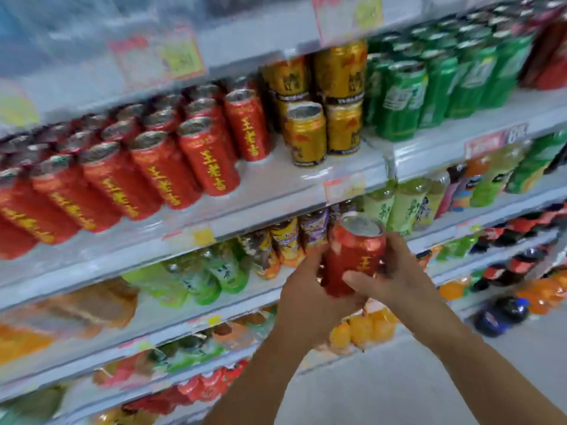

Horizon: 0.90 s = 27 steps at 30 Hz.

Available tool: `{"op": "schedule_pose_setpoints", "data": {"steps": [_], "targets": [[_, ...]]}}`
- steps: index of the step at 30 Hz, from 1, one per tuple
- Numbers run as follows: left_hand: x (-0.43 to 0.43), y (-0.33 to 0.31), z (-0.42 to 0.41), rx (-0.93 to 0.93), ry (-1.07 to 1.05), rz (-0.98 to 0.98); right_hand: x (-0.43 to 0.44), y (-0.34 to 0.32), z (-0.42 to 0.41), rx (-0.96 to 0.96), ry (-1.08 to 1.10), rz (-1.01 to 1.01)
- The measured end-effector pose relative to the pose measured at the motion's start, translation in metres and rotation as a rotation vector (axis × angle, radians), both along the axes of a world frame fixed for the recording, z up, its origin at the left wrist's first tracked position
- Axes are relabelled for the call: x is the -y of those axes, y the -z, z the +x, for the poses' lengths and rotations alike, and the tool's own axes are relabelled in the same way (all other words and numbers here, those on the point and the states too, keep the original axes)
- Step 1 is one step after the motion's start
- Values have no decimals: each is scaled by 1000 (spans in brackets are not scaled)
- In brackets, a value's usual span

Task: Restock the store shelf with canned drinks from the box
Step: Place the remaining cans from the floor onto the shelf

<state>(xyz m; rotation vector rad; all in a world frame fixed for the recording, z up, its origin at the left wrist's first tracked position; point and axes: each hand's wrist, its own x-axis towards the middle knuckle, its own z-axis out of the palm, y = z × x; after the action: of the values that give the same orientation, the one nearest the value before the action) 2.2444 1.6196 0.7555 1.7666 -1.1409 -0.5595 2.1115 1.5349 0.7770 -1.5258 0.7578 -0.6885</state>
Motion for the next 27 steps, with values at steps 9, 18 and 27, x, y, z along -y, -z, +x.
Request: {"op": "schedule_pose_setpoints", "data": {"steps": [9,18,27], "targets": [[-29,-87,70,368,-167,-168,-2,-94,83,120,-52,-235],[-57,-61,179,831,-543,-4,34,-111,150,94,8,-390],[-51,-36,187,843,-576,-144,56,-94,189,-22,9,-473]]}}
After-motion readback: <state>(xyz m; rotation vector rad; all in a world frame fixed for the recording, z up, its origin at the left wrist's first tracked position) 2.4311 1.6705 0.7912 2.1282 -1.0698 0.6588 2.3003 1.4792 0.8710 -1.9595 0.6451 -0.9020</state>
